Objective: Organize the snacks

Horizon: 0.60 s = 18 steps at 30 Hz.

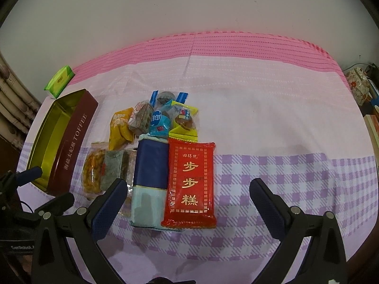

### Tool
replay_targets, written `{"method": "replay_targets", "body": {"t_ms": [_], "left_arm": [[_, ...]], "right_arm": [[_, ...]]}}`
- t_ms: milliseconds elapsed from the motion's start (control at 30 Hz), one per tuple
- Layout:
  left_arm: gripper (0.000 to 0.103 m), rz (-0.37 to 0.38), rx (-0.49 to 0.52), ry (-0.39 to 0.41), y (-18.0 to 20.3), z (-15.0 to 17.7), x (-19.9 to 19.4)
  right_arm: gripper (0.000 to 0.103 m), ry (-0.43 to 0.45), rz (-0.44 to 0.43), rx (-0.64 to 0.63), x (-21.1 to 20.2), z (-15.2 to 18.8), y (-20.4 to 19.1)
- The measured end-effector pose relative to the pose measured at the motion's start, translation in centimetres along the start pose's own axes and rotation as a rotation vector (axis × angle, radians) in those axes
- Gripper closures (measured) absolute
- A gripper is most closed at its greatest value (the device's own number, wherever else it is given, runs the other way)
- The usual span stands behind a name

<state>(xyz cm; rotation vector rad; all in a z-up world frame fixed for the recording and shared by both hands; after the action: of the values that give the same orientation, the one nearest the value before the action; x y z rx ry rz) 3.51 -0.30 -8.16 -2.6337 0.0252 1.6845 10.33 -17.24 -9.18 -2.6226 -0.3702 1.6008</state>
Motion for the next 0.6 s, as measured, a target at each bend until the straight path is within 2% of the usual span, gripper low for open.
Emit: {"method": "replay_targets", "body": {"t_ms": [267, 600], "left_arm": [[0.0, -0.006, -0.062, 0.044, -1.0, -0.8, -0.3], [0.0, -0.02, -0.079, 0.051, -1.6, -0.6, -0.2]], "right_arm": [[0.001, 0.037, -0.004, 0.007, 0.0, -0.6, 0.0], [0.001, 0.045, -0.013, -0.001, -0.1, -0.4, -0.4]]}}
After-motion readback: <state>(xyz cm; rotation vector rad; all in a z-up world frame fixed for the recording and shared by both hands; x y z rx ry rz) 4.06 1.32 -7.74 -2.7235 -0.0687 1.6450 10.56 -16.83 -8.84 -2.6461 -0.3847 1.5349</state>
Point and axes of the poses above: each gripper's, at about its wrist camera, not at the fingertips, and x roughly the way its jaws point, y to its right, z to its underside, the point moved 9 cm from there along x, roughly the way its jaws point, and after that the axes turned 1 degree about x, right-handed, at the moved point
